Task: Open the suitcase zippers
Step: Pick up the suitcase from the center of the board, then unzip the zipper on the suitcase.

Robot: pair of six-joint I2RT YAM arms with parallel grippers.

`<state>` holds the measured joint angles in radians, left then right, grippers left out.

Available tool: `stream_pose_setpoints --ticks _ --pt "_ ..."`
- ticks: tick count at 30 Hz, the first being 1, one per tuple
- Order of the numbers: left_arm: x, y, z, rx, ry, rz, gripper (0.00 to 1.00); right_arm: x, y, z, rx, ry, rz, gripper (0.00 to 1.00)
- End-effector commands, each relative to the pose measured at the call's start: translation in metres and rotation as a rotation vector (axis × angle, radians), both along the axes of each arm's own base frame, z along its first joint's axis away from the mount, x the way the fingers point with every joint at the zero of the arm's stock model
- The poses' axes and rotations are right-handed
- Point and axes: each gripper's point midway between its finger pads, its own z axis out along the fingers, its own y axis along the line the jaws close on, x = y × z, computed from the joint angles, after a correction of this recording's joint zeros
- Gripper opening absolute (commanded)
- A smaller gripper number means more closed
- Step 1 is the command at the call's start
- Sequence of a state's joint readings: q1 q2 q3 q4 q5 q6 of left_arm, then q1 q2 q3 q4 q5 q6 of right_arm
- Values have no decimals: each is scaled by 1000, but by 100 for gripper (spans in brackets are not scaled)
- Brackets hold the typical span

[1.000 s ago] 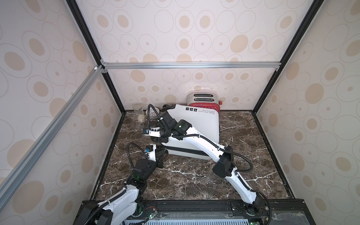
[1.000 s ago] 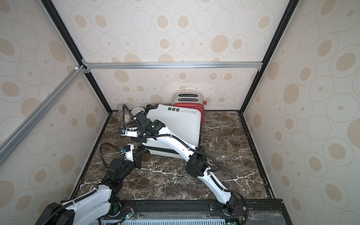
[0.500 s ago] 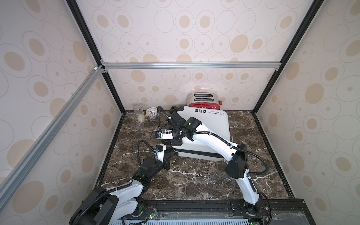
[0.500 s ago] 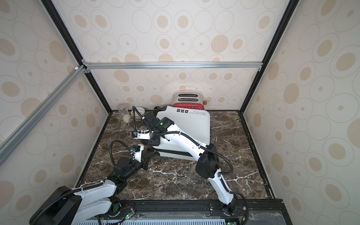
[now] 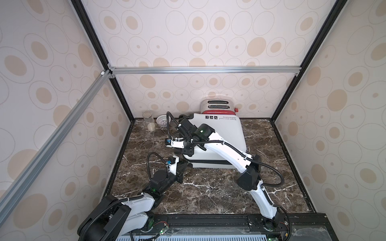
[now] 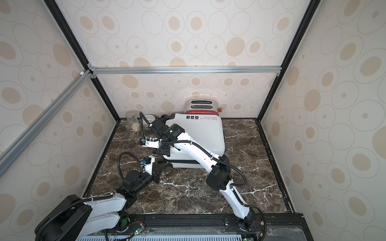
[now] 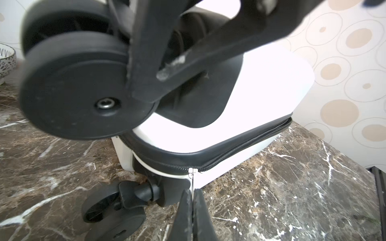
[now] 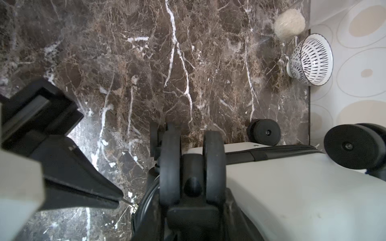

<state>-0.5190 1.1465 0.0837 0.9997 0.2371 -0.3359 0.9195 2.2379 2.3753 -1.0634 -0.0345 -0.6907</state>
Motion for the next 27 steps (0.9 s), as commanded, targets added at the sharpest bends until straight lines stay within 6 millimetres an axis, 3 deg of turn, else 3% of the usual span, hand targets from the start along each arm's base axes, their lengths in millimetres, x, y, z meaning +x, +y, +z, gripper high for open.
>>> stream_pose_setpoints --ticks 1,7,17,24,27 --pt "5 10 6 14 -24 58 0 -10 -31 -37 -130 65 89 11" --pt "11 15 12 36 -23 88 0 -19 -50 2 5 24 97 3" --pt "20 38 24 126 -57 189 0 -53 -91 37 117 25 125 0" --pt "53 39 41 172 -93 225 0 -89 -121 89 308 6 180 0" --pt "71 41 55 166 -116 241 0 -102 -133 99 326 2 200 0"
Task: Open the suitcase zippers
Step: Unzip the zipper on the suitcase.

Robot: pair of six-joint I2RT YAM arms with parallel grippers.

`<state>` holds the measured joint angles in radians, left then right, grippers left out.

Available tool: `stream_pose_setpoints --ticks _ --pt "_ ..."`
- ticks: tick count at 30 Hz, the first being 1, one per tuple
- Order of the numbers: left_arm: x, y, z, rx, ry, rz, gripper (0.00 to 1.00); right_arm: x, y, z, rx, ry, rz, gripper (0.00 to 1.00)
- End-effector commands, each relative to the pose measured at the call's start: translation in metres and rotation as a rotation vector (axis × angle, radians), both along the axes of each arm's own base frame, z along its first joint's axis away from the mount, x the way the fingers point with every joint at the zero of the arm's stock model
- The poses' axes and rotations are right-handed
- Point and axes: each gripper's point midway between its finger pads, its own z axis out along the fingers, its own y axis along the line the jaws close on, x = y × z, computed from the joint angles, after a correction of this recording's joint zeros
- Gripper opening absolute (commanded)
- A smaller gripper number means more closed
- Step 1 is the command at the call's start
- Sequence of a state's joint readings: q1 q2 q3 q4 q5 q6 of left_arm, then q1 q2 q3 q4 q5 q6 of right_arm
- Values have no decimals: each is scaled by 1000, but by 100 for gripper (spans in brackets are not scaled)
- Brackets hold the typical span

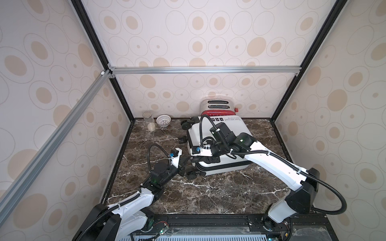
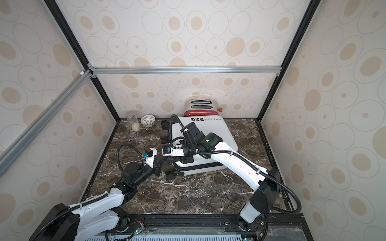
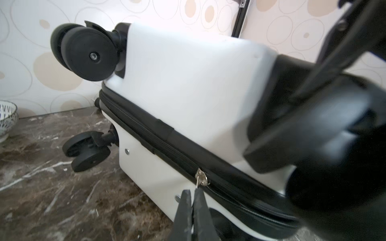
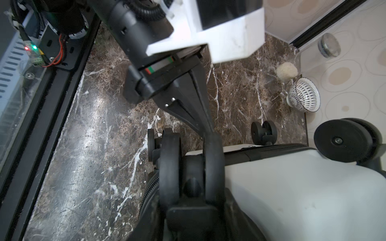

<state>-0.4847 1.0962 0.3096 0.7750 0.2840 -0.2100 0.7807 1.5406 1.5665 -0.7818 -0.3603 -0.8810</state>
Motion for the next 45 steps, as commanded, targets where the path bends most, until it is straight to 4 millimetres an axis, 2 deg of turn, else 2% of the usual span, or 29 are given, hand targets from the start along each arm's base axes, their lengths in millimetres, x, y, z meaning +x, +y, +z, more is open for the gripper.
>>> stream_pose_setpoints --ticks 1,4,9,15,18,26,33,37,41,45 --pt "47 56 -1 83 -11 285 0 -28 -31 36 63 34 3 0" --pt "66 64 16 83 -38 305 0 -41 -40 33 41 58 25 0" --pt "92 84 30 88 -40 348 0 -57 -53 37 65 54 35 0" --pt "107 101 29 91 -28 370 0 -69 -75 56 142 19 9 0" --pt "115 98 30 57 -34 319 0 -78 -83 66 198 15 32 0" --pt "136 48 29 -32 -63 42 0 -99 -78 101 329 16 159 0" --pt "147 6 7 -95 -57 -201 0 -114 -78 114 376 47 249 0" --pt "146 -20 0 -125 -56 -319 0 -118 -81 124 433 58 277 0" --pt "150 -50 -6 -141 -48 -390 0 -113 -84 137 494 64 281 0" --pt "160 -83 -25 -86 -16 -388 0 -101 -85 155 569 85 280 0"
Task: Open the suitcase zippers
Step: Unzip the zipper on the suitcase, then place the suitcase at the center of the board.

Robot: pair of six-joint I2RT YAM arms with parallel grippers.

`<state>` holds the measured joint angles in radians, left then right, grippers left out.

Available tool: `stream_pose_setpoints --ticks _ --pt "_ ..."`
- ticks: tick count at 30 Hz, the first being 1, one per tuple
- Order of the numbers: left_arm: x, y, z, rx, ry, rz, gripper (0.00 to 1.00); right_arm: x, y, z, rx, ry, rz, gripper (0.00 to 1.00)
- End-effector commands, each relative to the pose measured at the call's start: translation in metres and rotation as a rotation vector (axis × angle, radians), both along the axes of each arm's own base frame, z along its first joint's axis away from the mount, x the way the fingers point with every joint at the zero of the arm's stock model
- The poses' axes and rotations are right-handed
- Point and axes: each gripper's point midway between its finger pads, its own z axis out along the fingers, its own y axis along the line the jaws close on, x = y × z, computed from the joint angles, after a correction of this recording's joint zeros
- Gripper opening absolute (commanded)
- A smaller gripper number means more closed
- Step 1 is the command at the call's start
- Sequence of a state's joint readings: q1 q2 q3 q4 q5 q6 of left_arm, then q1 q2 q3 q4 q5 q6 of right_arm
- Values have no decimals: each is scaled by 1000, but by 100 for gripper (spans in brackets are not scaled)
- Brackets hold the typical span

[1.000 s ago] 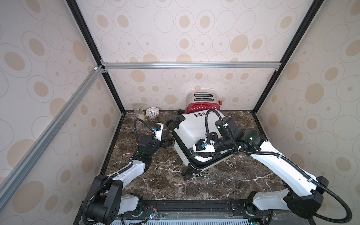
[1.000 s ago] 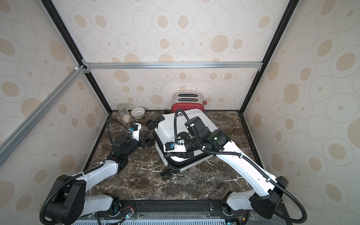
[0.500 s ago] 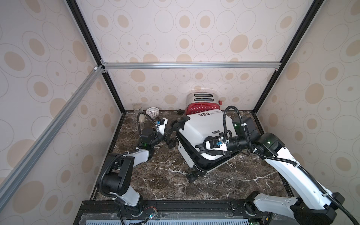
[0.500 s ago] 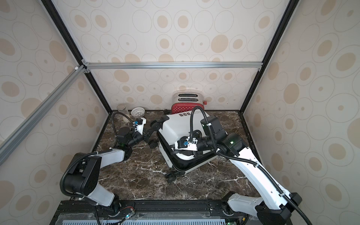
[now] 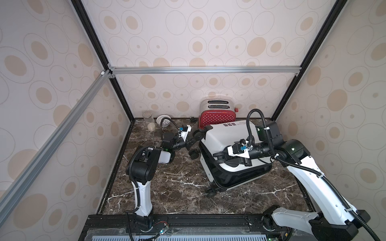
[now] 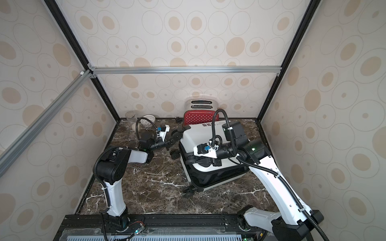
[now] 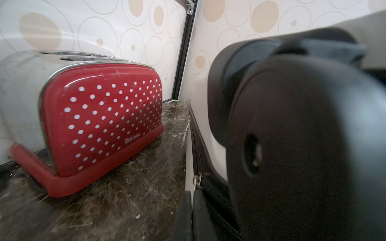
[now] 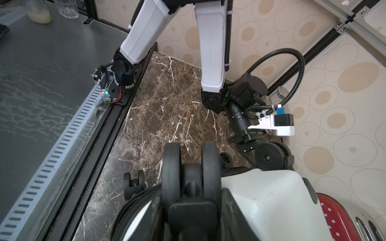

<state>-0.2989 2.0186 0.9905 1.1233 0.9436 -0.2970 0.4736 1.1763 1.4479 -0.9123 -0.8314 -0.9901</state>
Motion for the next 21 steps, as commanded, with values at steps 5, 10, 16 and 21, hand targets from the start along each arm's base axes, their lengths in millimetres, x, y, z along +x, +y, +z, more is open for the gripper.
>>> stream_pose_setpoints --ticks 5,10,16,21 --pt "33 -4 -6 3 7 171 15 -7 16 68 237 108 87 0" --pt "27 35 12 32 -62 323 63 11 22 69 245 159 35 0" --pt "-21 70 52 54 -307 459 68 30 30 72 275 215 1 0" --pt "-72 55 63 126 -509 383 67 40 32 66 260 244 -28 0"
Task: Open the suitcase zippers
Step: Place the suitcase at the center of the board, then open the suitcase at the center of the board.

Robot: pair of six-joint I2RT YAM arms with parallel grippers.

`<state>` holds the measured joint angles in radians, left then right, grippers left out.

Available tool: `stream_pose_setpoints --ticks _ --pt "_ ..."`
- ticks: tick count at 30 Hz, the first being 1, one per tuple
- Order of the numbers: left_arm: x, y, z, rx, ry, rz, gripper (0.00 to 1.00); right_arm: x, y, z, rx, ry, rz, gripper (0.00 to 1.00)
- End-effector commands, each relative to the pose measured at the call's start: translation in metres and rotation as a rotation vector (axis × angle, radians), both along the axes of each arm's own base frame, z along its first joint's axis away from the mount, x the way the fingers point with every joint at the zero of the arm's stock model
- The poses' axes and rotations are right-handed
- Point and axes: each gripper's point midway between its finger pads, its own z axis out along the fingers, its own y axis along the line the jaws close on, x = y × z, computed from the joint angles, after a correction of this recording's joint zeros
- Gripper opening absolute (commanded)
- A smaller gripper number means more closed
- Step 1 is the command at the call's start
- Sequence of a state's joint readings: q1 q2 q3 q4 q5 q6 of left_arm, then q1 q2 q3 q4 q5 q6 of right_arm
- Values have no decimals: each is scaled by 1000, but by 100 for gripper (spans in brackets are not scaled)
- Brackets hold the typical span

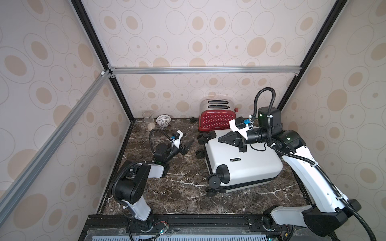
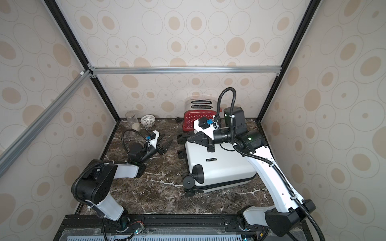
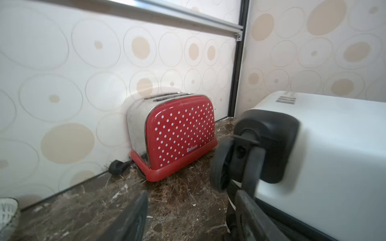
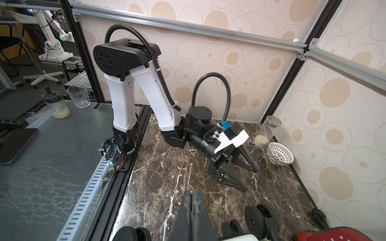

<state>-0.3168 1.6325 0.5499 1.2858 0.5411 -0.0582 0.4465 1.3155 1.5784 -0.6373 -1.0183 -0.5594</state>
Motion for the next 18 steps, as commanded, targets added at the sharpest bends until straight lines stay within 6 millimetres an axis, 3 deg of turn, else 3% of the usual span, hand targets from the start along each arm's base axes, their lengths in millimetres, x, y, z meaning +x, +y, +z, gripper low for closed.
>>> stream_pose_setpoints --ticks 1,3,6,10,15,18 --pt "-26 -16 17 133 -203 -16 67 9 1 0 1 40 -33 0" --pt "-46 -35 2 274 -228 -61 67 19 -4 -11 -34 68 -123 0" --pt "-88 -49 -6 313 -267 -171 68 24 -15 -37 -85 114 -236 18" --pt "-137 -71 -22 437 -267 -268 69 23 -31 -64 -113 139 -346 33" --pt "-187 -84 -23 420 -161 -408 74 22 -45 -92 -138 184 -436 41" --pt "-206 -91 -23 431 -118 -468 77 23 -50 -103 -147 209 -481 44"
